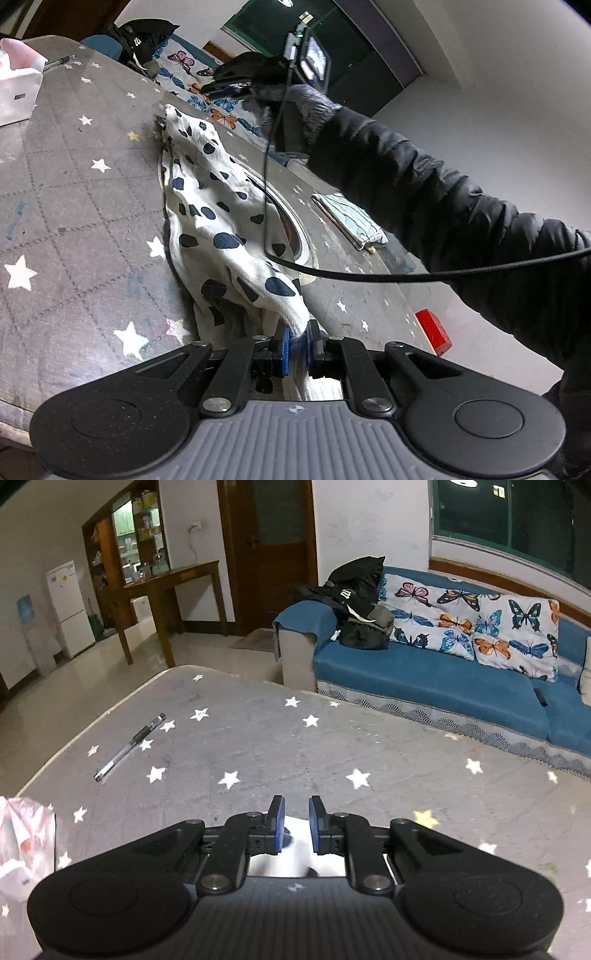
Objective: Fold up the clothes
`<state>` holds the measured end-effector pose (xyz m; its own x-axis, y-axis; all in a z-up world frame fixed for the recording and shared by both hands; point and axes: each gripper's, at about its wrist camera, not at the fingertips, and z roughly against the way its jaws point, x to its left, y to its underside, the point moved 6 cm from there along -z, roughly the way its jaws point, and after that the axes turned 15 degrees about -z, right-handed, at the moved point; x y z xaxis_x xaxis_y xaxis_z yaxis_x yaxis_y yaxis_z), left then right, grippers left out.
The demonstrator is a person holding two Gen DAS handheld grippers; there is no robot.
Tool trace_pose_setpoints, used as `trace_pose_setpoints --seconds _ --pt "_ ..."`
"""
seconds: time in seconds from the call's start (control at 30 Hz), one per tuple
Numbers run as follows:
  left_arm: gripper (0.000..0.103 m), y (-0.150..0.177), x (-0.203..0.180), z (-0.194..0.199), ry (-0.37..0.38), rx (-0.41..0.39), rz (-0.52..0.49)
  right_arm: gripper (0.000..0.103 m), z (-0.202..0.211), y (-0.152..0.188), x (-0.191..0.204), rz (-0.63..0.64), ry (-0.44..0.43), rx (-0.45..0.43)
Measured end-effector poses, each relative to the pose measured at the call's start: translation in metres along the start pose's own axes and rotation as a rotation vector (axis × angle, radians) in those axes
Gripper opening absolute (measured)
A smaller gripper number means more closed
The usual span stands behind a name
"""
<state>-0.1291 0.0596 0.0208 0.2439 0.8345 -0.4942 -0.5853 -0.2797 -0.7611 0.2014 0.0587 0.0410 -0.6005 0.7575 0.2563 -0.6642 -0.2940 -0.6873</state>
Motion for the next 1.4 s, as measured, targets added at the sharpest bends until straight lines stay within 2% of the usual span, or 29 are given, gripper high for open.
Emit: trace_pose_setpoints --seconds 0.27,0.5,0.8,0.9,1.07,1.17,1.23,1.33,1.4 --pt "0.015 0.000 0.000 -0.001 -0.038 0.007 0.005 0.030 0.038 0.014 -0.028 0.071 0.021 0.019" --pt "0.014 -0.006 -0.005 -0.005 -0.057 0.003 -0.017 0.036 0.081 0.047 -0.053 0.132 0.000 0.042" --pt "0.015 -0.019 -0.007 -0.016 -0.059 0.031 0.005 0.046 0.156 0.120 -0.076 0.208 -0.066 0.079" --pt "0.014 -0.030 -0.010 -0.021 -0.054 0.033 0.002 0.054 0.184 0.148 -0.082 0.229 -0.086 0.084" --pt "0.014 -0.050 -0.020 -0.030 -0.053 0.034 -0.029 0.055 0.232 0.194 -0.086 0.279 -0.103 0.077" --pt "0.014 -0.057 -0.025 -0.038 -0.055 0.043 -0.036 0.064 0.257 0.217 -0.087 0.291 -0.127 0.074" --pt "0.014 -0.060 -0.027 -0.043 -0.058 0.053 -0.030 0.065 0.272 0.231 -0.084 0.305 -0.154 0.072" --pt "0.014 -0.064 -0.030 -0.052 -0.062 0.070 -0.023 0.076 0.295 0.251 -0.077 0.329 -0.201 0.062" --pt "0.014 -0.066 -0.033 -0.056 -0.066 0.079 -0.025 0.077 0.303 0.263 -0.069 0.337 -0.235 0.064"
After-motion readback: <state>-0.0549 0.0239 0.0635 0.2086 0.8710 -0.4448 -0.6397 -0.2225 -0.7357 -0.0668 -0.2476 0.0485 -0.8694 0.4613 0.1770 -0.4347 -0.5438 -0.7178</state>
